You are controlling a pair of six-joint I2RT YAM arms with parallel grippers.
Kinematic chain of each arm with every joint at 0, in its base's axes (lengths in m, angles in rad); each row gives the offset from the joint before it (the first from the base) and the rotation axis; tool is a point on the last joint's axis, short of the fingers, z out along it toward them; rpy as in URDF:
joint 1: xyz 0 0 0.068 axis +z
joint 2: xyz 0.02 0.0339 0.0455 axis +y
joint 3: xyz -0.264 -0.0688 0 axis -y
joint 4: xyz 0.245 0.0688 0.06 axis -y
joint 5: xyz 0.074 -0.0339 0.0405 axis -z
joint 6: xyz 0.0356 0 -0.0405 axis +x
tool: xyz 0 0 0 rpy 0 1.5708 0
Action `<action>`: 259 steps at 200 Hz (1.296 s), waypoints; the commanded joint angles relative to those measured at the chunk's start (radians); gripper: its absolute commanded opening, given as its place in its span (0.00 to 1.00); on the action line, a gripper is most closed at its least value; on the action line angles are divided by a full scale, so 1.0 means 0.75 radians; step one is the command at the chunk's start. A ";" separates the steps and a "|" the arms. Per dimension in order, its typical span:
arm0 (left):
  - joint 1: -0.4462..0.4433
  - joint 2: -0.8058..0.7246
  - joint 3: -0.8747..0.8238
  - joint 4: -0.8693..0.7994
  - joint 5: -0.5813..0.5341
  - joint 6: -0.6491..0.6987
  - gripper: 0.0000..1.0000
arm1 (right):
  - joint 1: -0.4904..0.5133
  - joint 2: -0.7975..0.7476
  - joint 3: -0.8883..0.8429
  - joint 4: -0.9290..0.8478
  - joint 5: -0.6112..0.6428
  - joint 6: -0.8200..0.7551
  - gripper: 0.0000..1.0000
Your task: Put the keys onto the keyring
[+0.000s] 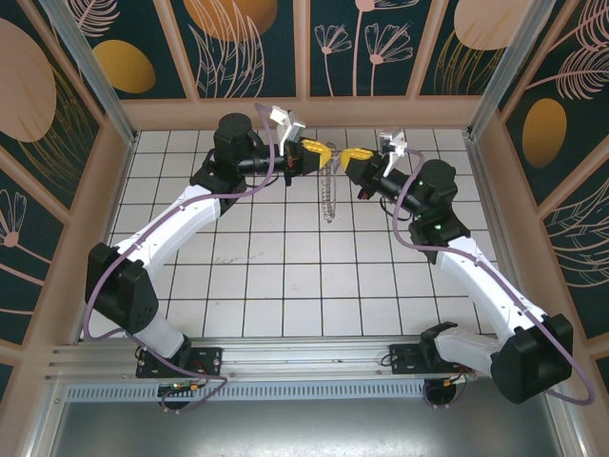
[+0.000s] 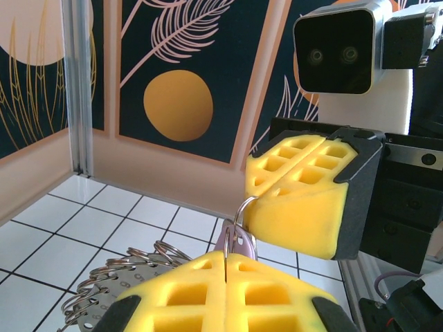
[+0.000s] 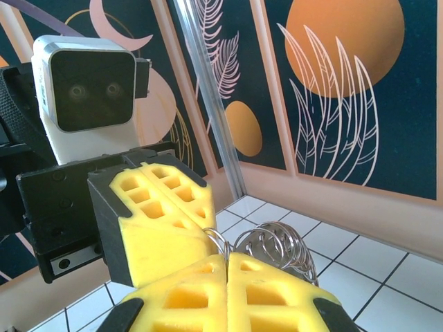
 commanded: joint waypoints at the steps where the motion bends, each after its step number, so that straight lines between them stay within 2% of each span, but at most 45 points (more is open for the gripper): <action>1: -0.005 -0.022 0.003 0.074 0.023 -0.011 0.00 | 0.015 0.008 0.042 0.054 -0.037 0.007 0.00; 259: -0.004 -0.024 -0.006 0.090 0.027 -0.023 0.00 | 0.048 0.051 0.075 0.124 -0.053 0.015 0.00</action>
